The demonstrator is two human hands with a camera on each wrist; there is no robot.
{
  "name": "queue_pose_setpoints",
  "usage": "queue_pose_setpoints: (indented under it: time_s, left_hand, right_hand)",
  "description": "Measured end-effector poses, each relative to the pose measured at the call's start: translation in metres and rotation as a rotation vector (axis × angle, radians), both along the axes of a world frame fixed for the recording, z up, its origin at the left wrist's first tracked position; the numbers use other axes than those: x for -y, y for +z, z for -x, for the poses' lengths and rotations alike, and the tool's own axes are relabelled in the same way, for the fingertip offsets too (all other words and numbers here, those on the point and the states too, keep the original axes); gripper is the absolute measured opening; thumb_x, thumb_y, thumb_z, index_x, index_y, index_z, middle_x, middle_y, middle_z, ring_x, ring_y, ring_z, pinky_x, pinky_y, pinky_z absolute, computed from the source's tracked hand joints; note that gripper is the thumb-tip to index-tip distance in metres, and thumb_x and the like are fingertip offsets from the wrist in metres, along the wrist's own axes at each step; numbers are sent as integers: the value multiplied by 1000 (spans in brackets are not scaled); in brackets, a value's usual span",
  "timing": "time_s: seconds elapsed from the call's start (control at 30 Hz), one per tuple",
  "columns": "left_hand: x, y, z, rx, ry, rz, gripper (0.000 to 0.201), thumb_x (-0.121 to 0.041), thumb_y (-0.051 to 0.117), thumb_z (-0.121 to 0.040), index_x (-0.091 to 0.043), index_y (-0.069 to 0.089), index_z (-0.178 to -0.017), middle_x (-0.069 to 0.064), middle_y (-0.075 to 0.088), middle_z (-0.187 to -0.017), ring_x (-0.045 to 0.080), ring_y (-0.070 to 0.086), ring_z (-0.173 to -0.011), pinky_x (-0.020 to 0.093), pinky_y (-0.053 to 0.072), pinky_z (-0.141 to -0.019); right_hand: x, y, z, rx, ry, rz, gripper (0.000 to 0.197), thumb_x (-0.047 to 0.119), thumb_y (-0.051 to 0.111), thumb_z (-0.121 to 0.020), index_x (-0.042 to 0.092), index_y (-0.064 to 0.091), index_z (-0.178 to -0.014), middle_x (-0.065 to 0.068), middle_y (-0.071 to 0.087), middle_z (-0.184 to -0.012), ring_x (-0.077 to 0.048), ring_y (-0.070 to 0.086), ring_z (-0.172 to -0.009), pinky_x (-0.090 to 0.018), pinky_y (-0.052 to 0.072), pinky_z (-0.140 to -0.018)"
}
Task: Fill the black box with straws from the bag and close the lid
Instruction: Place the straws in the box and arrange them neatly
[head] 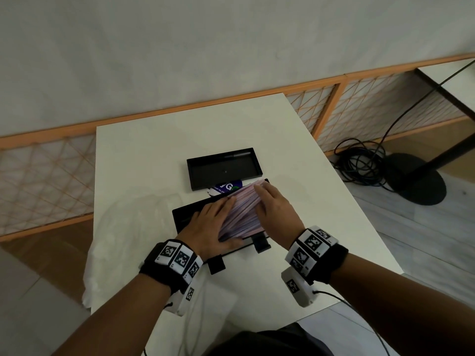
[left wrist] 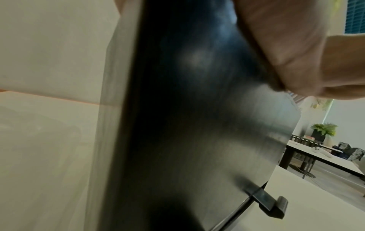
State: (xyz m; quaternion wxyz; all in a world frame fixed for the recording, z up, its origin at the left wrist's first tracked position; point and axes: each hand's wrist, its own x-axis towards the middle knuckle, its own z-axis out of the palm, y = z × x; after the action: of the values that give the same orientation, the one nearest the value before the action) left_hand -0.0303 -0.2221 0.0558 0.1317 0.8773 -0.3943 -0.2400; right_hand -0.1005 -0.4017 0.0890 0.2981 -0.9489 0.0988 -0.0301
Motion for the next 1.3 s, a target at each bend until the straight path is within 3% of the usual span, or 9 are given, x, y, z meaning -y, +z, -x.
queue_pose_setpoints:
  time_s: [0.2,0.37,0.47,0.57,0.7,0.87,0.93,1.13,1.3]
  left_hand:
    - [1,-3,3,20,17,14,110,-92,7,-56,-32,-5,-147,-5,9,-156,18,18,-140,48,24,-113]
    - [2,-7,1,-23,3,4,105,-91,6,-59,-34,-6,-147,-5,8,-157,19,16,-142,49,21,-115]
    - [2,-5,2,32,-9,1,99,-87,8,-65,-34,-4,-147,-5,8,-157,19,15,-142,46,20,-114]
    - [2,-1,7,101,12,18,97,-87,8,-67,-33,4,-147,-3,11,-157,19,18,-141,48,24,-113]
    - [6,5,11,-55,148,71,94,-75,43,-75,-24,11,-148,0,16,-155,21,21,-140,47,26,-114]
    - [6,0,1,-40,139,38,83,-66,45,-82,-28,13,-148,1,29,-150,25,32,-134,53,32,-107]
    - [8,1,0,3,132,-6,79,-64,44,-84,-30,12,-147,0,30,-148,25,34,-132,54,33,-105]
    - [14,7,7,55,149,-55,75,-59,43,-87,-24,13,-146,0,27,-150,24,32,-134,49,32,-108]
    - [5,5,6,-107,295,146,84,-45,71,-73,-16,29,-139,6,39,-136,21,42,-124,38,40,-106]
  right_hand:
    - [3,7,5,43,29,-3,39,3,52,-88,0,53,-127,-19,55,-126,-37,58,-104,-43,51,-83]
    - [9,6,-6,-184,42,-16,23,3,42,-88,6,54,-107,-8,52,-106,-33,55,-88,-42,48,-75]
    - [17,7,-8,-327,133,60,44,-2,40,-87,4,42,-131,-13,49,-127,-37,57,-101,-45,50,-82]
    - [22,12,-10,-359,187,113,42,-1,40,-89,4,41,-131,-16,47,-131,-37,56,-107,-46,48,-88]
    - [30,30,-15,-357,247,107,41,5,39,-95,4,43,-135,-15,43,-140,-31,45,-126,-32,34,-104]
    - [52,67,-28,-432,222,33,55,1,32,-92,20,35,-144,-13,48,-141,-24,56,-111,-25,42,-88]
    - [58,83,-33,-315,236,11,59,-1,39,-89,23,36,-143,-7,43,-146,-23,50,-124,-27,41,-99]
    - [13,67,-32,-315,856,598,79,23,63,-81,19,19,-147,-4,27,-153,-21,29,-139,-37,31,-112]
    - [0,34,-42,-465,849,841,96,37,73,-71,13,19,-147,-9,32,-150,-27,39,-133,-44,35,-107]
